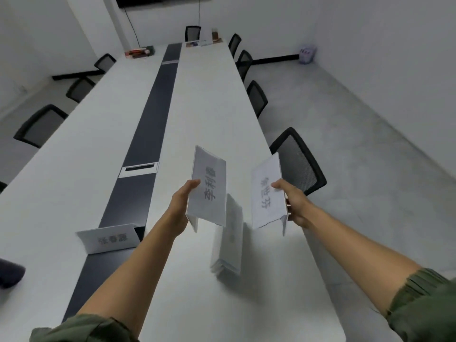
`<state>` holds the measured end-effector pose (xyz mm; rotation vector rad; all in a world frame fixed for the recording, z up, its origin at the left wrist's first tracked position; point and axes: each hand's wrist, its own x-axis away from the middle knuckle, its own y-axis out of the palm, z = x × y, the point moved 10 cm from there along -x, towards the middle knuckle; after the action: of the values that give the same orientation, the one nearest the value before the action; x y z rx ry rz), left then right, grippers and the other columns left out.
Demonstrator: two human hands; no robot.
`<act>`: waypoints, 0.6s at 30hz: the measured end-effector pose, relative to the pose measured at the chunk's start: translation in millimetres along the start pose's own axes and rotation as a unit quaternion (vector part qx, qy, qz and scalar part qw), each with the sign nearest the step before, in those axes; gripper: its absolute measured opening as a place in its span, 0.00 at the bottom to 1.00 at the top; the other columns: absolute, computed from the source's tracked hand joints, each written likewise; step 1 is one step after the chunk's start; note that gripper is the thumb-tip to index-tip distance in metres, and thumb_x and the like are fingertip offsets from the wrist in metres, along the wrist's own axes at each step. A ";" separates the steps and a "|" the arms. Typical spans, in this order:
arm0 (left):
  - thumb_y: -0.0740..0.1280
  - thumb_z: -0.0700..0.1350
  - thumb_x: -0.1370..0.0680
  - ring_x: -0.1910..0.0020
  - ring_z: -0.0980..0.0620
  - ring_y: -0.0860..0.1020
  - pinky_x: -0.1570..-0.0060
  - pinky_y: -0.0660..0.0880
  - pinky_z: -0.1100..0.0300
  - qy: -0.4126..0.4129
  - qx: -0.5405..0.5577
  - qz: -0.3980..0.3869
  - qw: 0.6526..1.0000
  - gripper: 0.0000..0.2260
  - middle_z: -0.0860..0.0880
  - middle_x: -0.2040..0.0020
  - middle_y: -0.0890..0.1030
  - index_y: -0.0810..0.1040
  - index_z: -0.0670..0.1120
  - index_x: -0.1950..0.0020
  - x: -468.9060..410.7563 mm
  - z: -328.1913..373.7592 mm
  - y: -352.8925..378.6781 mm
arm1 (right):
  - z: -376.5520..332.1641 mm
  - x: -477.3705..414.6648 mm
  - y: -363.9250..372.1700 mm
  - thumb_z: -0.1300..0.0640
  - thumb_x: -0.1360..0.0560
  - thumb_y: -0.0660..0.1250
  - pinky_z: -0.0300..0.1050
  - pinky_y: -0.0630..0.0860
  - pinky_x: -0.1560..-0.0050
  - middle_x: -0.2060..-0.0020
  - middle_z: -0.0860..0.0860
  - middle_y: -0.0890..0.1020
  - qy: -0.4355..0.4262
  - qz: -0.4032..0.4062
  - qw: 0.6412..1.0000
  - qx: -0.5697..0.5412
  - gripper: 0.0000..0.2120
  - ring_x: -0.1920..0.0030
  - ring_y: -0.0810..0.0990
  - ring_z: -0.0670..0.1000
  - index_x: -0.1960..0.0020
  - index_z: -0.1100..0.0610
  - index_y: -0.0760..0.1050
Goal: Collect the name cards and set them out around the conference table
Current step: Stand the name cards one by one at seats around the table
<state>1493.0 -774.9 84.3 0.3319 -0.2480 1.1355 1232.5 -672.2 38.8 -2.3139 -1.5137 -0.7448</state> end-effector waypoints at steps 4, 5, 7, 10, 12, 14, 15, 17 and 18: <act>0.63 0.57 0.29 0.48 0.38 0.75 0.40 0.70 0.39 -0.001 -0.010 -0.057 0.998 0.28 0.38 0.46 0.77 0.73 0.43 0.34 -13.4 9.5 95.2 | -17.4 11.7 -91.2 0.43 0.40 0.70 0.56 0.73 0.48 0.41 0.65 0.80 -0.025 0.027 0.999 -0.022 0.36 0.48 0.80 0.64 0.37 0.62 0.76; 0.63 0.57 0.29 0.49 0.38 0.75 0.42 0.70 0.40 -0.005 -0.015 -0.064 0.998 0.28 0.38 0.47 0.78 0.73 0.42 0.34 -14.3 8.2 119.0 | -18.7 14.4 -113.3 0.43 0.37 0.69 0.59 0.73 0.44 0.42 0.65 0.80 -0.032 0.032 0.999 -0.015 0.34 0.44 0.80 0.66 0.37 0.62 0.75; 0.64 0.58 0.31 0.50 0.38 0.75 0.47 0.71 0.44 -0.009 -0.027 -0.069 0.997 0.29 0.38 0.48 0.78 0.74 0.42 0.35 -14.3 0.4 173.2 | -16.1 17.6 -169.4 0.45 0.32 0.68 0.59 0.73 0.39 0.44 0.64 0.82 -0.037 0.055 0.998 -0.010 0.28 0.40 0.78 0.68 0.38 0.62 0.76; 0.64 0.59 0.31 0.51 0.40 0.76 0.48 0.72 0.47 -0.010 -0.043 -0.074 0.996 0.27 0.39 0.48 0.79 0.74 0.44 0.38 -16.4 -19.1 246.2 | -10.4 21.8 -245.9 0.47 0.30 0.68 0.53 0.74 0.49 0.45 0.64 0.82 -0.028 0.072 0.997 0.002 0.25 0.43 0.80 0.67 0.40 0.62 0.77; 0.64 0.58 0.28 0.52 0.41 0.77 0.50 0.73 0.49 -0.018 -0.036 -0.086 0.995 0.22 0.38 0.48 0.79 0.75 0.45 0.40 -22.2 -37.6 291.8 | -6.5 26.8 -295.5 0.47 0.31 0.68 0.48 0.73 0.58 0.47 0.64 0.83 -0.016 0.079 0.997 0.015 0.24 0.52 0.82 0.63 0.41 0.62 0.78; 0.62 0.55 0.24 0.53 0.42 0.78 0.52 0.75 0.51 -0.030 -0.038 -0.092 0.995 0.17 0.38 0.47 0.80 0.76 0.46 0.41 -29.8 -56.0 329.5 | -3.3 32.0 -342.7 0.46 0.32 0.69 0.43 0.68 0.66 0.52 0.62 0.84 -0.004 0.091 0.995 0.035 0.24 0.60 0.79 0.58 0.43 0.62 0.79; 0.62 0.55 0.23 0.53 0.42 0.79 0.52 0.75 0.51 -0.037 -0.044 -0.092 0.994 0.16 0.39 0.47 0.80 0.76 0.46 0.41 -32.8 -63.6 343.8 | -1.9 33.4 -363.1 0.45 0.34 0.69 0.42 0.67 0.68 0.54 0.60 0.84 0.001 0.098 0.994 0.040 0.25 0.61 0.78 0.57 0.44 0.62 0.79; 0.63 0.55 0.23 0.52 0.40 0.79 0.49 0.75 0.49 -0.049 -0.057 -0.085 0.994 0.17 0.39 0.47 0.81 0.76 0.45 0.40 -37.7 -73.8 362.6 | 0.0 33.0 -392.6 0.44 0.38 0.70 0.41 0.67 0.68 0.56 0.58 0.83 0.009 0.110 0.993 0.038 0.27 0.61 0.77 0.56 0.46 0.61 0.80; 0.64 0.55 0.24 0.51 0.40 0.79 0.48 0.75 0.49 -0.051 -0.067 -0.082 0.993 0.18 0.39 0.47 0.81 0.76 0.45 0.40 -43.2 -75.8 378.1 | -1.9 30.1 -412.7 0.43 0.41 0.70 0.41 0.67 0.68 0.57 0.58 0.82 0.013 0.116 0.993 0.035 0.28 0.61 0.77 0.56 0.47 0.60 0.80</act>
<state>1131.6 -638.1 48.8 0.2865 -0.3786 0.9366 866.4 -479.4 37.3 -2.3642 -1.2118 -0.6477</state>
